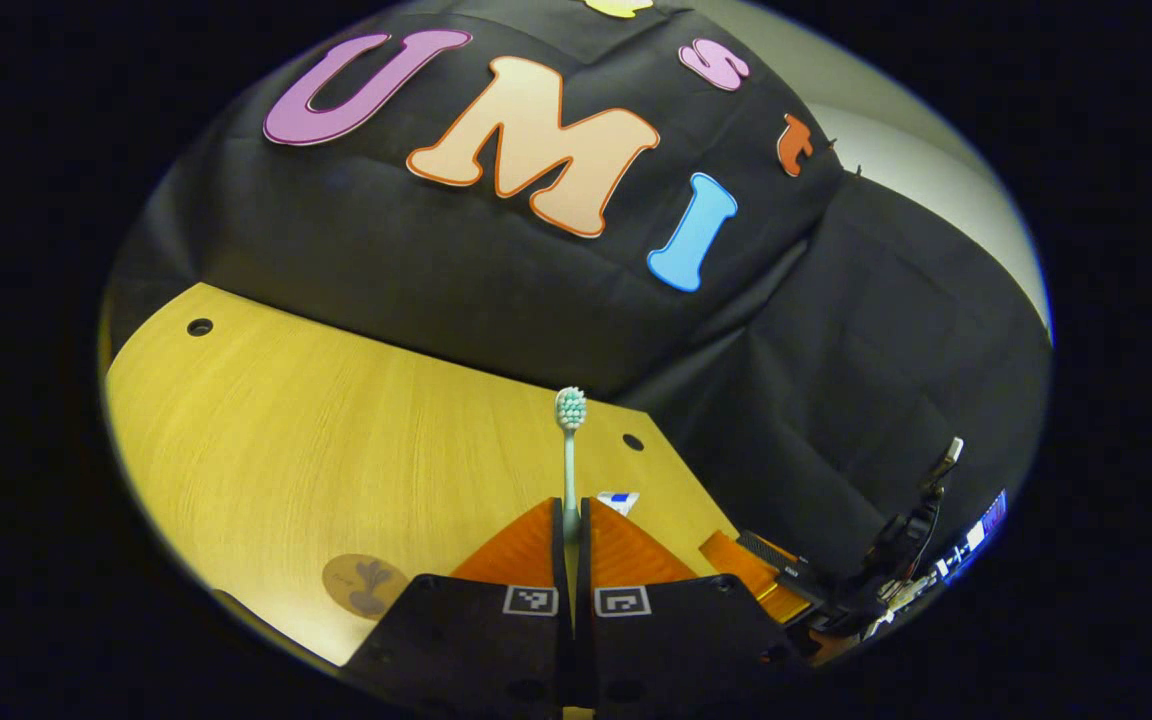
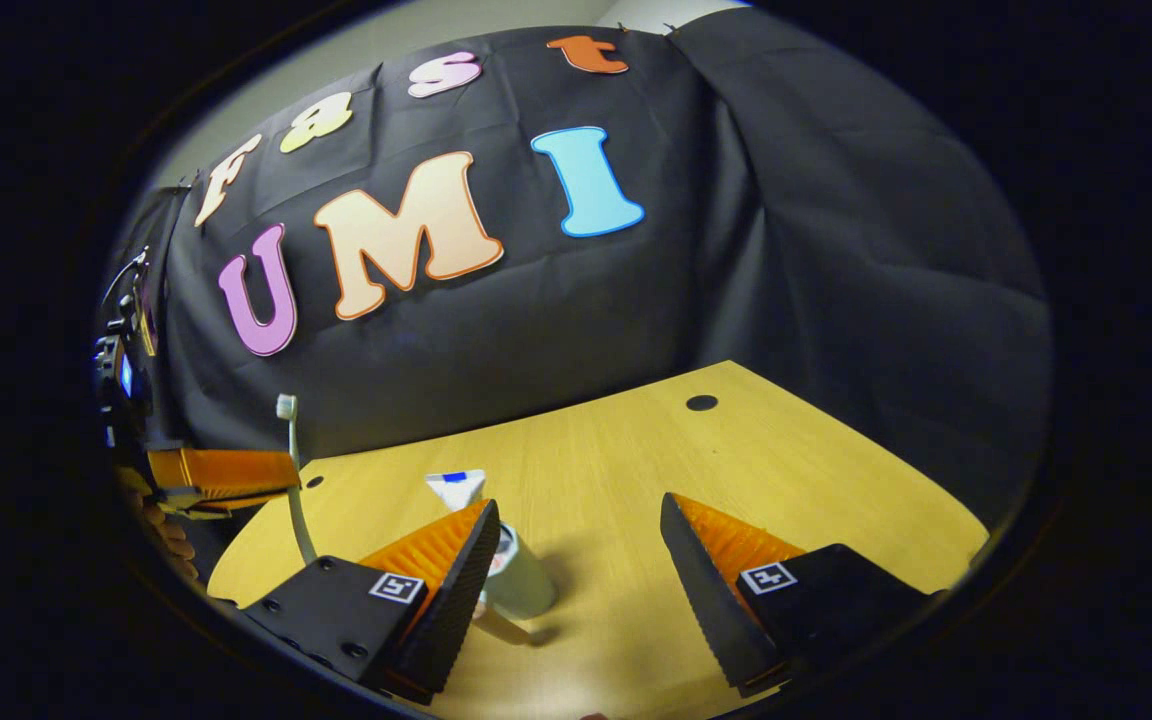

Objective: Put the toothbrush and toothpaste on the desktop into the cup, then pick up the cup and place it on the coaster on the desktop.

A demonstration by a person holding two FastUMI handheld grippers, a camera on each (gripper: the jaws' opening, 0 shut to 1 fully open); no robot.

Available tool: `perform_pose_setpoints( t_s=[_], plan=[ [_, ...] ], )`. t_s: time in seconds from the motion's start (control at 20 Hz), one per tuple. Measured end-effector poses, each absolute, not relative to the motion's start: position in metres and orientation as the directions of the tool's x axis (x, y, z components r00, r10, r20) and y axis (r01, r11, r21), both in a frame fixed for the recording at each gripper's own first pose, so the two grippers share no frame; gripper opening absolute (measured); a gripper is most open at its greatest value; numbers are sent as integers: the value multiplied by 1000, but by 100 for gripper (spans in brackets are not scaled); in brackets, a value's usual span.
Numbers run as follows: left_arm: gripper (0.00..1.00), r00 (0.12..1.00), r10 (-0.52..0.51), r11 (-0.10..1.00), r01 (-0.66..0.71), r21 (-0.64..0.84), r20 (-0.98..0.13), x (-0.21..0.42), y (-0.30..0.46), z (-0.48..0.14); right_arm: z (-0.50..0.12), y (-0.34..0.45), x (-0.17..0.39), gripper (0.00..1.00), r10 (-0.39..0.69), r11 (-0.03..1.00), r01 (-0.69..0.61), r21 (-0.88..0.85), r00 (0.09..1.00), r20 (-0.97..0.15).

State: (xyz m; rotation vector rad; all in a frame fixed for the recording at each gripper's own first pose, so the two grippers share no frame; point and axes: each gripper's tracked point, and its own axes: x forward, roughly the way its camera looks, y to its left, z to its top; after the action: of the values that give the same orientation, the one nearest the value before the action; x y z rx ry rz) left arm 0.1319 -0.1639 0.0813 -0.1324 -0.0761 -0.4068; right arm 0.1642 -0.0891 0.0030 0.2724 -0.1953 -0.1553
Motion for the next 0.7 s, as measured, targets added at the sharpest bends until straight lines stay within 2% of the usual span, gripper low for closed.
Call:
perform_pose_setpoints(
  t_s=[0.25,0.55,0.6,0.65,0.7],
  plan=[
    [0,899,-349,915,388,-111,264,156,-188,107,4,-121,138,98,-177,946,124,300,972,157],
    [0,889,-280,941,328,-78,363,177,-205,93,21,-153,121,98,-146,950,81,300,969,201],
    [0,891,-266,948,311,-66,369,179,-207,87,19,-157,121,94,-129,953,66,296,971,200],
    [0,895,-248,958,285,-46,372,182,-207,78,16,-160,122,98,-107,955,47,294,976,191],
    [0,895,-230,965,259,-26,383,185,-207,73,12,-162,124,98,-85,956,27,294,979,184]
  ],
)
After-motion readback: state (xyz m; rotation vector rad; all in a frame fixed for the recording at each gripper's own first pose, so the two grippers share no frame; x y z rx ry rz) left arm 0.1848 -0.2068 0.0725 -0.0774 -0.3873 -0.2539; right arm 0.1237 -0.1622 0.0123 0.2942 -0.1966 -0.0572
